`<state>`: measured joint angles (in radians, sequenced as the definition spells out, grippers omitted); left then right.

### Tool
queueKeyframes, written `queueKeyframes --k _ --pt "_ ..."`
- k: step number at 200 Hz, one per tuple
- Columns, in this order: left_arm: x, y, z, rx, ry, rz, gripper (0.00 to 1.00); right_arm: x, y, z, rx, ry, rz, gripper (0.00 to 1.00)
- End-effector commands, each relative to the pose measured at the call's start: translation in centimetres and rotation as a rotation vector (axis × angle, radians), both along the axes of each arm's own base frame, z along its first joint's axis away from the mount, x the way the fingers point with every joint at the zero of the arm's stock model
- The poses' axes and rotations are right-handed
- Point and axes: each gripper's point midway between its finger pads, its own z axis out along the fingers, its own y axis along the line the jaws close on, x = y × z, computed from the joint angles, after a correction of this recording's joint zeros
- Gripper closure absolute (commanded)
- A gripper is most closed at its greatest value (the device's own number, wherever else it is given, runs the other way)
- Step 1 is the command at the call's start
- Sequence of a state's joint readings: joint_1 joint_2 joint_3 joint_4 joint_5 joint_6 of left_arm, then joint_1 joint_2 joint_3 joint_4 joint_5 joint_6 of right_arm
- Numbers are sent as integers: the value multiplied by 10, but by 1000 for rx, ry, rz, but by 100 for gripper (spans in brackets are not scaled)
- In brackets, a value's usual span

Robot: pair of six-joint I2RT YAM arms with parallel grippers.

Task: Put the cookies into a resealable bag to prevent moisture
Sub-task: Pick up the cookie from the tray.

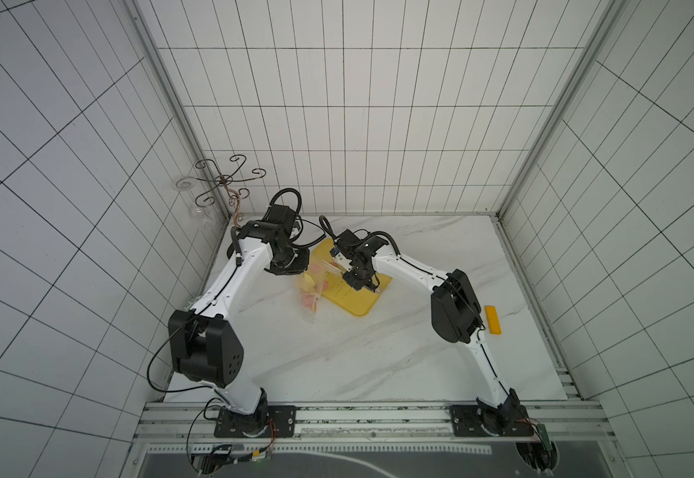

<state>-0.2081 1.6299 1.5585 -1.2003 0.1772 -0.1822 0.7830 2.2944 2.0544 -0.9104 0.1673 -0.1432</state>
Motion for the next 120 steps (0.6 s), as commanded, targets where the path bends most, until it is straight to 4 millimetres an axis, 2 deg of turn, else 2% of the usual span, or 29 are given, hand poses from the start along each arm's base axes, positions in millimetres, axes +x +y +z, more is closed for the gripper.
queueKeyframes --k 1,36,68,89,120 --pt "1 -1 7 -9 -31 -13 100 14 9 69 138 -126 -12 65" --pt "2 -1 7 -9 -29 -13 100 8 -3 87 176 -146 -25 65" --pt "3 -2 5 -11 -26 -15 100 -11 -22 98 192 -141 -33 65" --pt "6 -3 5 -14 -27 -15 100 -31 -28 121 266 -146 -13 65" --pt "11 -6 5 -15 -28 -17 100 -66 -23 160 404 -142 41 65"
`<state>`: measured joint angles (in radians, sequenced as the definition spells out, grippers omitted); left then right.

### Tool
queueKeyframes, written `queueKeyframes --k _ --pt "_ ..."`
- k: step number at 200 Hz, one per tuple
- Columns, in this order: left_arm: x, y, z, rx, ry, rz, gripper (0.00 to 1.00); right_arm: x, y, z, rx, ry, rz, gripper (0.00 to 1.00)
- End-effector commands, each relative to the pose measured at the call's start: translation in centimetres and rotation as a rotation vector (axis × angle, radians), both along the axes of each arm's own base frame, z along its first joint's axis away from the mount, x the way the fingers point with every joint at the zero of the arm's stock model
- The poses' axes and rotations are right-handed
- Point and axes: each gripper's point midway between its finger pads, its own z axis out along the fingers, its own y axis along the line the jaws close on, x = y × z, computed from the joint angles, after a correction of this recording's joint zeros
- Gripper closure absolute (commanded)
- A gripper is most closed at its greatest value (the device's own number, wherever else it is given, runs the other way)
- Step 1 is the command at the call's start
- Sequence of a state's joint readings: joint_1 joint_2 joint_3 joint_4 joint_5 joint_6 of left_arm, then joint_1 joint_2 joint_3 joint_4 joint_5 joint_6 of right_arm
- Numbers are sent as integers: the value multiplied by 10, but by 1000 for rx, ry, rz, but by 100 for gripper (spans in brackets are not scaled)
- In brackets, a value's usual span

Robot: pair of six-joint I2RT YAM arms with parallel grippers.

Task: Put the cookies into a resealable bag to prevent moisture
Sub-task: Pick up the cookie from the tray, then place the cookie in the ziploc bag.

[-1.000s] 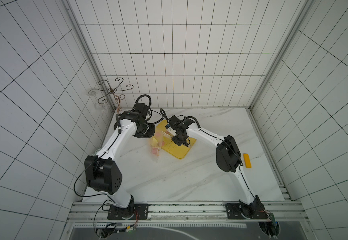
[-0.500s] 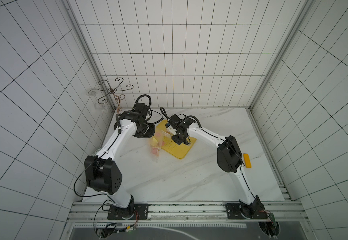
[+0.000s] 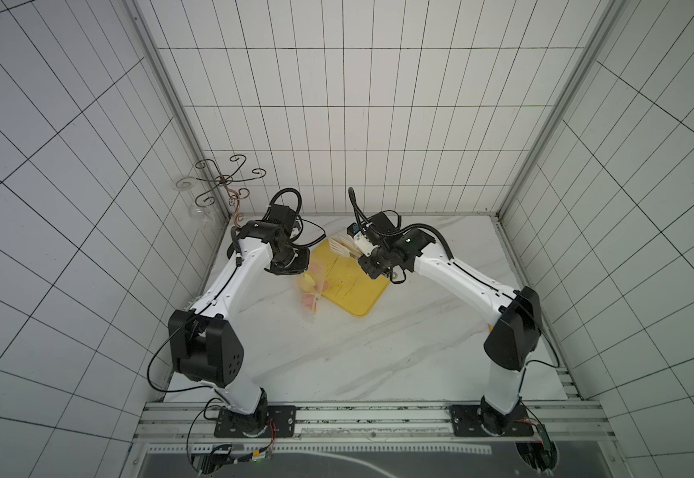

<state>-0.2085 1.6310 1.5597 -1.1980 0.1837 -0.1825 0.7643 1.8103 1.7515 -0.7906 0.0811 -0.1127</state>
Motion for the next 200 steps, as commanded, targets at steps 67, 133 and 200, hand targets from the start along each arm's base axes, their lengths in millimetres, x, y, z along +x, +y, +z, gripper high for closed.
queueKeyframes --k 67,133,200 --pt "14 -7 16 -23 -46 -4 100 -79 36 15 187 125 176 64" --pt "8 -7 21 -36 -46 -4 100 -72 39 9 162 120 168 60" --pt "6 -2 19 -12 -43 0 100 -67 37 30 242 83 151 52"
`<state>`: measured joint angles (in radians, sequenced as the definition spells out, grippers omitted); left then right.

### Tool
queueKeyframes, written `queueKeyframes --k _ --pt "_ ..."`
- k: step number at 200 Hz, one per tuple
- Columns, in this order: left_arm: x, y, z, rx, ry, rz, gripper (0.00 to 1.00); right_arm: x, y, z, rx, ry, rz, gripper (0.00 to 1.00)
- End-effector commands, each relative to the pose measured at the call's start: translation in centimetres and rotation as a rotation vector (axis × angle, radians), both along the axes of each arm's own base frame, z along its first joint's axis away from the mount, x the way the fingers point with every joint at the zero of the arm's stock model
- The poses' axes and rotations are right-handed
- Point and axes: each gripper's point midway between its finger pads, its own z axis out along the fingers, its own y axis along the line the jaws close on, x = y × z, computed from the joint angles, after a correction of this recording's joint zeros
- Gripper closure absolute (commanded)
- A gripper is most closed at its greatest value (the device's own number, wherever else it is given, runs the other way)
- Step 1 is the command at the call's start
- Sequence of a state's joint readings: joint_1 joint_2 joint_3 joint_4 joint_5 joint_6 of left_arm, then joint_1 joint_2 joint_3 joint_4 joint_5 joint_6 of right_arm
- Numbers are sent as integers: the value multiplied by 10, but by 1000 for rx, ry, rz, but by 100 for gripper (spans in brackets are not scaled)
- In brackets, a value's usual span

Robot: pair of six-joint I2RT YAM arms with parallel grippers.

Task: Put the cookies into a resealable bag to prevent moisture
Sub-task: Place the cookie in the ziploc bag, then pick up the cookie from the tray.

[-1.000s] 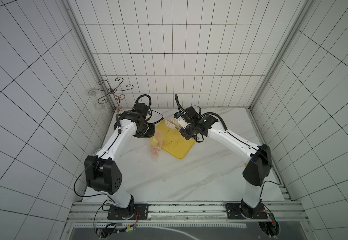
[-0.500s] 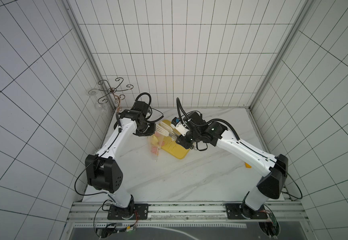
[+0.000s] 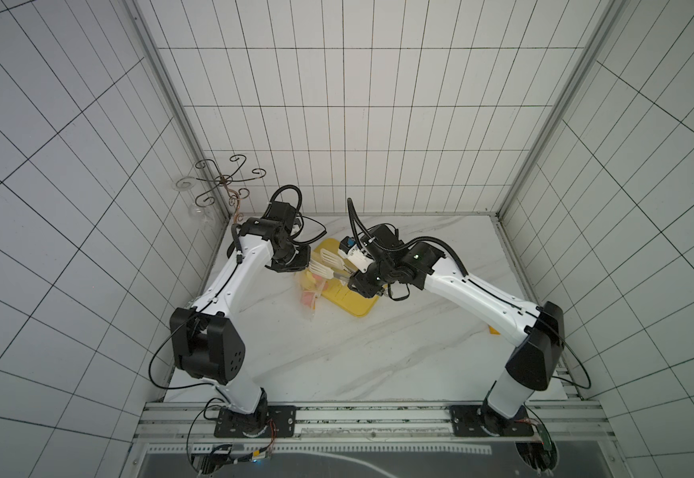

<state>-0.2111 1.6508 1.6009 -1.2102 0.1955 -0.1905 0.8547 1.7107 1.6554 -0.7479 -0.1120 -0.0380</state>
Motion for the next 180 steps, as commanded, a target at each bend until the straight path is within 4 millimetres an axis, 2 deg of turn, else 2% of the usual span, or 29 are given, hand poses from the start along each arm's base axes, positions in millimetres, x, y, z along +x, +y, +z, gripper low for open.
queueKeyframes --k 1,27,55,72,89,113,141,180 --pt "1 2 13 3 -38 0 100 0 -3 17 76 -24 -5 52" --pt "2 9 13 26 -41 12 100 4 -13 27 110 -36 -41 54" --pt "5 39 11 143 -54 80 100 16 -46 34 100 -70 -126 55" --pt "6 51 13 176 -65 114 100 19 -68 17 41 -64 -152 54" --pt "4 60 16 218 -73 131 100 16 -78 -16 -57 -43 -137 54" --pt "0 70 19 255 -79 156 100 14 -71 -50 -129 -25 -78 54" --pt "-3 74 21 266 -86 170 100 24 -49 -70 -159 -50 -29 53" --pt "-3 69 21 236 -82 156 100 42 -27 -95 -216 -94 13 53"
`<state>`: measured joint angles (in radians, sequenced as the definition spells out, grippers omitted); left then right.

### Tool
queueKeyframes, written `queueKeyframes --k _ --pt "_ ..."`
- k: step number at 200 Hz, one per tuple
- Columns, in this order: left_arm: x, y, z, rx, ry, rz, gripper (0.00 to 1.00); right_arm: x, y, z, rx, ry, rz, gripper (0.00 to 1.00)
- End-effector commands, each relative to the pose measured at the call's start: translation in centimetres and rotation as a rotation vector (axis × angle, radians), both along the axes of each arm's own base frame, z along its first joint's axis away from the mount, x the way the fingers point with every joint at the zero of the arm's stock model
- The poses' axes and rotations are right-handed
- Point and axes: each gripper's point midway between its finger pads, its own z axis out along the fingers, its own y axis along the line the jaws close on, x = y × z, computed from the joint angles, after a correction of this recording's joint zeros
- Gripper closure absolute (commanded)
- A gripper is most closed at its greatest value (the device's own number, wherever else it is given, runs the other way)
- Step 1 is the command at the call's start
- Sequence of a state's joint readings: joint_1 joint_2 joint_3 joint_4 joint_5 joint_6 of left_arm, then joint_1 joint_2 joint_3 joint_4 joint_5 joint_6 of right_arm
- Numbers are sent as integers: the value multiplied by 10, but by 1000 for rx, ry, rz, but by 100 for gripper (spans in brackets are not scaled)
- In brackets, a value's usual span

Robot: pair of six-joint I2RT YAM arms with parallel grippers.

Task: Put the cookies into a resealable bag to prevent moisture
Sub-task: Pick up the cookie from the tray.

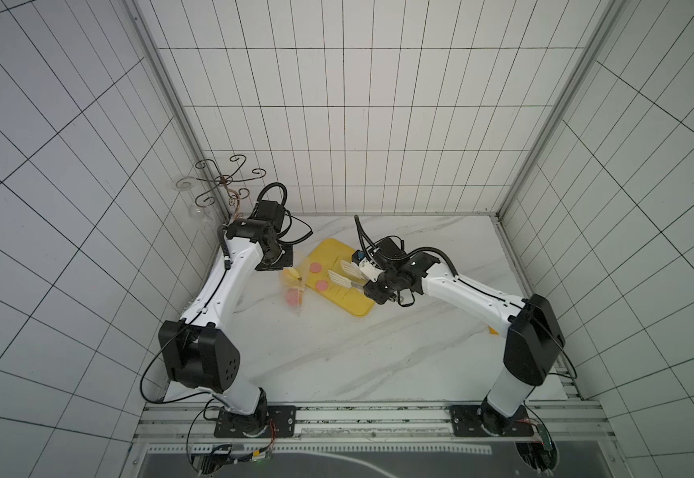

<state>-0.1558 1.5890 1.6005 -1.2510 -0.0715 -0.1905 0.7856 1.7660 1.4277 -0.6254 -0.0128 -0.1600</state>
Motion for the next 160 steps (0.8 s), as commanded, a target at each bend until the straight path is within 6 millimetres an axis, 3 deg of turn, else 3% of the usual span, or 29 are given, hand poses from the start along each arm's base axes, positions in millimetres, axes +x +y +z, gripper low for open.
queueKeyframes --k 1,54,160 --pt "-2 1 6 -6 -16 3 100 17 16 1 -3 -83 47 53" --pt "-1 -5 2 -33 -9 -14 100 32 28 -24 -74 -94 88 52" --pt "2 -11 -1 -63 -1 -34 100 42 54 -30 -113 -110 124 52"
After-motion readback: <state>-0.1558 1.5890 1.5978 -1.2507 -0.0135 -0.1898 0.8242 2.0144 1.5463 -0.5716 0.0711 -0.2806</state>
